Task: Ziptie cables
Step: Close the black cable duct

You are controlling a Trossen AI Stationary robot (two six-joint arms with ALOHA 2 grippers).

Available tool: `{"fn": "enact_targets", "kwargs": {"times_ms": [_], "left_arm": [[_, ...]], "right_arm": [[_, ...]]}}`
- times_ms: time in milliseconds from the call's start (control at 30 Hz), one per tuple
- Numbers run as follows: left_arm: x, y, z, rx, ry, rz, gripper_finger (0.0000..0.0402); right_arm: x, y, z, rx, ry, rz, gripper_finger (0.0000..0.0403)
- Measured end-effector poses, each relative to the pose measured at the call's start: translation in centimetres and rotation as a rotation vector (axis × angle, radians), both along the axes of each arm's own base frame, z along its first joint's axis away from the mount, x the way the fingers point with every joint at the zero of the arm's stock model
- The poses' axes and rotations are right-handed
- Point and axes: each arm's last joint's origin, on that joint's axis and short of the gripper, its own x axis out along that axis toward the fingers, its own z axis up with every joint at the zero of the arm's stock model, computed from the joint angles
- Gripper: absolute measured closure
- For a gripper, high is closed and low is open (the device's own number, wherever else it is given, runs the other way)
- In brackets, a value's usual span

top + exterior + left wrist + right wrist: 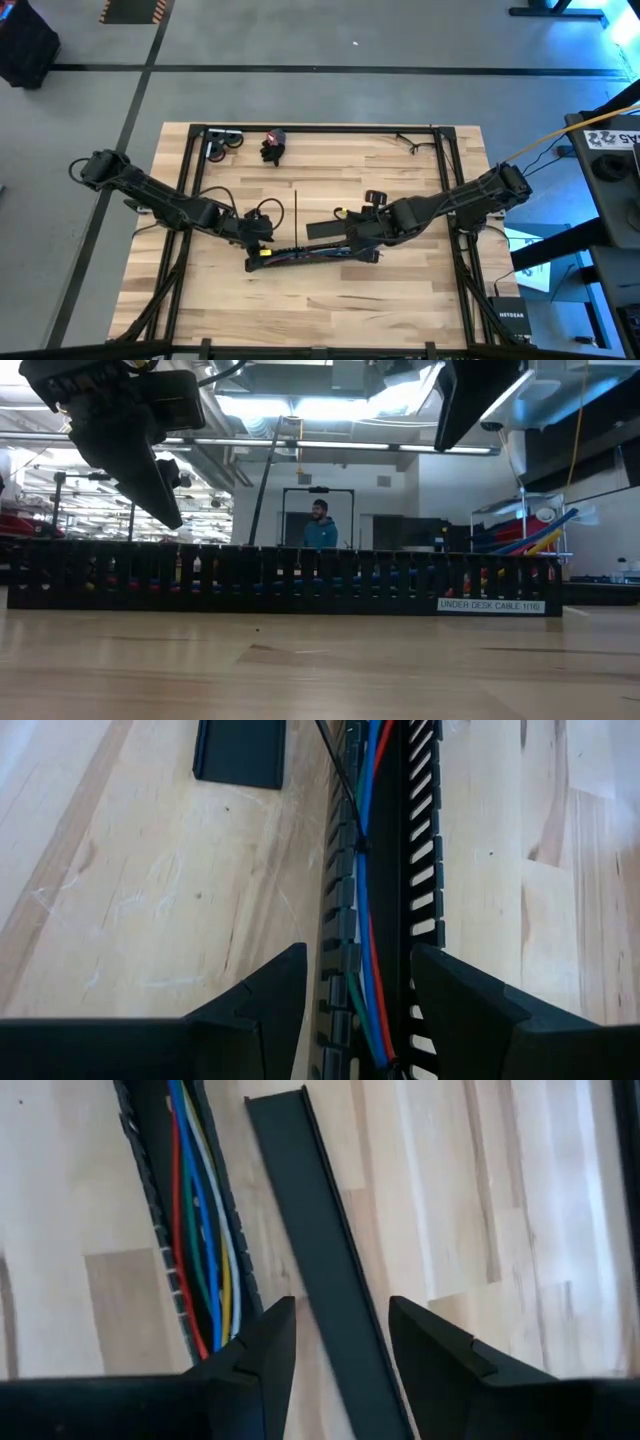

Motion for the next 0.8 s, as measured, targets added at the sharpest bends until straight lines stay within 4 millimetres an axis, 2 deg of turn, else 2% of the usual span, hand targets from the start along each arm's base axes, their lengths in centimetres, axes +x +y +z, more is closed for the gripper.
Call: {"fn": "enact_targets", "kwargs": {"times_ms": [800], "left_arm": [[0.00, 0.00, 0.00, 0.013, -0.001, -0.015, 0.0227]], "right_arm": [[0.59, 0.33, 0.13, 0.095, -0.081, -0.091, 0.0249]]}}
